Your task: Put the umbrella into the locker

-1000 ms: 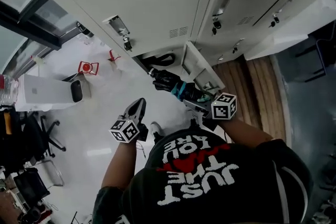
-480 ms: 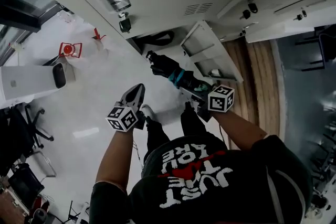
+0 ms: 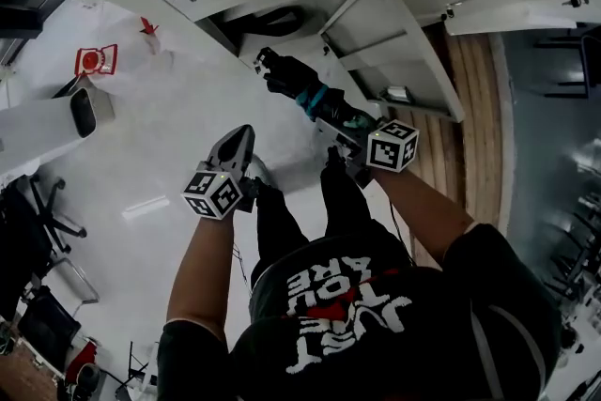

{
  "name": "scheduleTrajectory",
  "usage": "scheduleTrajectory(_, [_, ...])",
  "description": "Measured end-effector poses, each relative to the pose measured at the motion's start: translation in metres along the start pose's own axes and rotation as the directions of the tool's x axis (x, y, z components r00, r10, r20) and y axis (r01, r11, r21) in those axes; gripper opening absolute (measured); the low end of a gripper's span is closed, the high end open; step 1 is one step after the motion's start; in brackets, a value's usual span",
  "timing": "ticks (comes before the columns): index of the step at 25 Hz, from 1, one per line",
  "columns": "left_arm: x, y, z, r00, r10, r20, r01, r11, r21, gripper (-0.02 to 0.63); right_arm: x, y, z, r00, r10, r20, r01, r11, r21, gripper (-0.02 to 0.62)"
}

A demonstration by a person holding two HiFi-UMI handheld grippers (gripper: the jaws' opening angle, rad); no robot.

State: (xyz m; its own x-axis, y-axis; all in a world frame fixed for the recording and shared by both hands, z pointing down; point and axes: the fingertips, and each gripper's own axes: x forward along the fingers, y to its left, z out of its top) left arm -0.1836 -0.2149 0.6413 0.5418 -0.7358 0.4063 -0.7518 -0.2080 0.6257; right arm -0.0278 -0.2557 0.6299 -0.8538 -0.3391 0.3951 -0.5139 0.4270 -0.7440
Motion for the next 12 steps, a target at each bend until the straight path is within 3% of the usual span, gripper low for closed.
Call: scheduleTrajectory(12, [-0.026, 0.004, -0.036, 0.997, -0.059, -0.05, 0.06, 0.998, 0.016, -0.005, 0.006, -0.014, -0.015, 0.99, -0.104, 0.093, 0.108, 0.993, -0.04, 0.21])
